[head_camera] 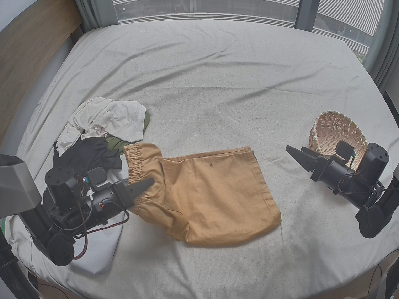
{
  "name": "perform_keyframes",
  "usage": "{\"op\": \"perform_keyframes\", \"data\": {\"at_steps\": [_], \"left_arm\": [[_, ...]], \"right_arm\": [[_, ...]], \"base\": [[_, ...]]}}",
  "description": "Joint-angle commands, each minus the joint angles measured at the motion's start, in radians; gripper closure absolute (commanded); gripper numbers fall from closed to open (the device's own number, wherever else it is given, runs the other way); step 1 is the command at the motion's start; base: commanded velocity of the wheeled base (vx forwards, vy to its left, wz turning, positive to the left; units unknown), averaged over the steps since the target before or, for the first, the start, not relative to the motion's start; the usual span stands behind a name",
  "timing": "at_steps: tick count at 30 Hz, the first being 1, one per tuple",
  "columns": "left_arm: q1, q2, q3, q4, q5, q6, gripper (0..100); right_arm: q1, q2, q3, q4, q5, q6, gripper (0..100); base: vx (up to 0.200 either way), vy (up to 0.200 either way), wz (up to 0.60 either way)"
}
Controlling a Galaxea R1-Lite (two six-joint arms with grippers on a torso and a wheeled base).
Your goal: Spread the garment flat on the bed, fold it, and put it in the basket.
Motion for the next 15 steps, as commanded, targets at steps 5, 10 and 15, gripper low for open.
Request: {"op": "perform_keyframes", "data": {"at_steps": [5,10,15], "left_arm": [[-0.112,0.093,-0.131,-0.002,0.002,-0.035,100],[-0.152,0.133,-0.198,0.007,0.003,-0.038,100],[-0.205,0.170,-0.264,0.031,0.003,-0.067,100]], "right_arm": [[-0.001,0.000,0.000,0.000,0.002,0.000,0],[-0.004,-0.002,-0.002,0.000,0.002,0.000,0],[-0.003,-0.002,0.000,0.000,0.002,0.000,0]], "base": [[0.000,0.000,0.00],[0.000,0.000,0.00],[0.000,0.000,0.00]]}}
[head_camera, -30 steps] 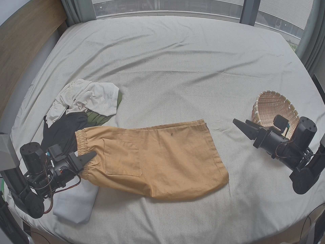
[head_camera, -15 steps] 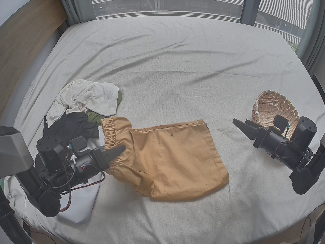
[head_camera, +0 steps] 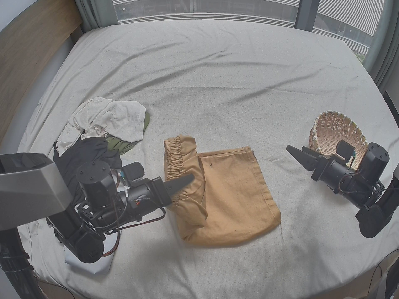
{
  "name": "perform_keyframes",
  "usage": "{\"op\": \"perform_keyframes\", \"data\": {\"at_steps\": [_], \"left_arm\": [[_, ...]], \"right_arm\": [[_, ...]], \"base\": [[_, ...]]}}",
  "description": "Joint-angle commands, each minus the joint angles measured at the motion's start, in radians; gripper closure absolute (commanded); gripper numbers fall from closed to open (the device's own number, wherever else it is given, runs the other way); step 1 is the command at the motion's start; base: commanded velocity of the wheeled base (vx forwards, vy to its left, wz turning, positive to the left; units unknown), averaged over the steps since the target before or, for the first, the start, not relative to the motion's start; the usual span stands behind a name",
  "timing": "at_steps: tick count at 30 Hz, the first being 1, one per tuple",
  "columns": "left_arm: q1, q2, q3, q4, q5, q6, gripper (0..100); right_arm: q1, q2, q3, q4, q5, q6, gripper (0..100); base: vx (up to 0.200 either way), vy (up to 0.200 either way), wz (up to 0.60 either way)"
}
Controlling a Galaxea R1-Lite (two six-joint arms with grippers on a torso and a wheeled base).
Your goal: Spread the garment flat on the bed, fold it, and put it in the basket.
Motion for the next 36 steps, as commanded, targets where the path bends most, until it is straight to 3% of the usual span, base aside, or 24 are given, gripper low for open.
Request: {"op": "perform_keyframes", "data": {"at_steps": [1,17,36], "left_arm": [[-0.054,0.054,-0.073,0.018,0.000,-0.041,100],[-0.117,0.204,-0.300,0.092,0.005,-0.081,100],[-0.129,0.221,-0.331,0.103,-0.001,-0.081,100]], "right_arm": [[0.002,-0.001,0.002,0.000,0.000,0.000,0],[0.003,-0.007,0.000,0.000,0.000,0.000,0],[0.000,-0.009,-0.002,0.000,0.000,0.000,0]], "base": [[0.000,0.000,0.00],[0.000,0.000,0.00],[0.000,0.000,0.00]]}}
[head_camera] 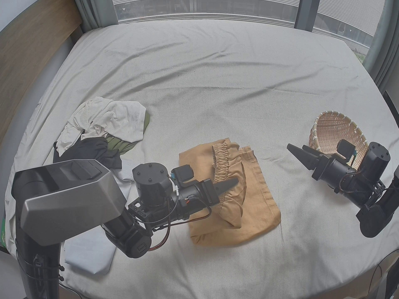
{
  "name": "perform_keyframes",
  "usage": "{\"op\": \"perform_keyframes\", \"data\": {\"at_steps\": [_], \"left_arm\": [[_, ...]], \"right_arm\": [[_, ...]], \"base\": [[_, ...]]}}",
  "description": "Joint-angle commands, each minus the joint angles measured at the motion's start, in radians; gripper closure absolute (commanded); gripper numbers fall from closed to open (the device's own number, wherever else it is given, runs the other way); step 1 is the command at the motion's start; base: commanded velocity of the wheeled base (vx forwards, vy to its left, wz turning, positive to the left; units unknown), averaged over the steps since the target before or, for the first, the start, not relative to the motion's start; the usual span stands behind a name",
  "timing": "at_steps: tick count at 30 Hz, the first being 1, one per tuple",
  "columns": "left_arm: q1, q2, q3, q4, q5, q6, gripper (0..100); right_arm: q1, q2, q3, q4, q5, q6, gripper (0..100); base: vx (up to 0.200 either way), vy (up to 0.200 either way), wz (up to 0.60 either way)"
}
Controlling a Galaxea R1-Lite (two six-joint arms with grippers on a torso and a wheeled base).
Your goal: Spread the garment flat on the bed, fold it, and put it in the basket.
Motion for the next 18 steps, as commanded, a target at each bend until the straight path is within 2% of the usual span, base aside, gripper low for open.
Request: {"op": "perform_keyframes", "data": {"at_steps": [1,9,10,18], "left_arm": [[-0.001,0.004,-0.007,0.013,0.001,0.000,100],[-0.005,0.004,-0.023,0.035,0.004,0.000,100],[-0.005,0.006,-0.026,0.041,0.004,0.000,0],[-0.014,0.001,-0.023,0.044,0.011,0.012,0]], "right_arm": [[-0.001,-0.001,0.000,0.000,0.001,0.000,0],[-0.001,-0.001,0.000,-0.002,0.001,0.000,0],[-0.001,-0.001,0.000,0.000,0.001,0.000,0],[0.001,0.003,0.000,0.000,0.001,0.000,0]], "base": [[0.000,0.000,0.00],[0.000,0.000,0.00],[0.000,0.000,0.00],[0.000,0.000,0.00]]}}
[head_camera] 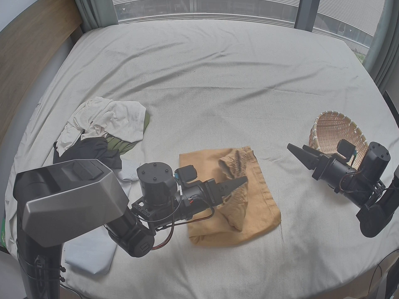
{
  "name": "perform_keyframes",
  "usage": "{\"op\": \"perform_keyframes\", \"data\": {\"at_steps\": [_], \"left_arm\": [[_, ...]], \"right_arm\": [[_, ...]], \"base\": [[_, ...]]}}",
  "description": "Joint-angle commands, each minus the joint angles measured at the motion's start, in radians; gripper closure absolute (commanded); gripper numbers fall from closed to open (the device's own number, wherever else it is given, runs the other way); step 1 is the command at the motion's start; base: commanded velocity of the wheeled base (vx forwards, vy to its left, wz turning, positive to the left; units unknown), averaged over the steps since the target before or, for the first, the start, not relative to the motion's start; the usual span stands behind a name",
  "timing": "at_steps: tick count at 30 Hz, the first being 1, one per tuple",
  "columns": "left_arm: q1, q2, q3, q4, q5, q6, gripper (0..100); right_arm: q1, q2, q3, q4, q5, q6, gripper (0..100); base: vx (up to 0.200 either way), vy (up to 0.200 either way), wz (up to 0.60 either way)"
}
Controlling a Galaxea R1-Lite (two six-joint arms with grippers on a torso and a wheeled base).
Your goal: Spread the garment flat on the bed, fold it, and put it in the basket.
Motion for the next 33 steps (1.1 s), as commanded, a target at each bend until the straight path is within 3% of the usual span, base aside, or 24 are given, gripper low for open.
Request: {"op": "perform_keyframes", "data": {"at_steps": [1,8,12,15,18,23,27,33], "left_arm": [[-0.002,-0.005,0.004,0.001,0.009,0.003,0],[0.023,-0.060,0.048,-0.007,0.040,0.014,0],[0.064,-0.160,0.157,-0.010,0.040,0.083,0],[0.123,-0.240,0.258,-0.022,0.037,0.152,0],[0.181,-0.281,0.315,-0.063,0.029,0.163,0],[0.272,-0.307,0.370,-0.128,0.014,0.168,0],[0.328,-0.326,0.376,-0.122,0.003,0.223,0],[0.359,-0.323,0.438,-0.128,0.004,0.329,0]], "right_arm": [[0.003,0.002,0.001,0.000,0.001,0.000,0],[0.004,0.008,0.008,0.000,-0.001,-0.001,0],[0.004,0.017,0.014,0.000,-0.003,-0.006,0],[0.008,0.039,0.035,0.000,-0.003,-0.012,0],[0.014,0.051,0.043,0.000,-0.004,-0.015,0],[0.038,0.054,0.064,0.000,-0.012,-0.021,0],[0.043,0.063,0.097,0.000,-0.013,-0.023,0],[0.035,0.132,0.126,0.000,-0.013,-0.044,0]], "base": [[0.000,0.000,0.00],[0.000,0.000,0.00],[0.000,0.000,0.00],[0.000,0.000,0.00],[0.000,0.000,0.00],[0.000,0.000,0.00],[0.000,0.000,0.00],[0.000,0.000,0.00]]}}
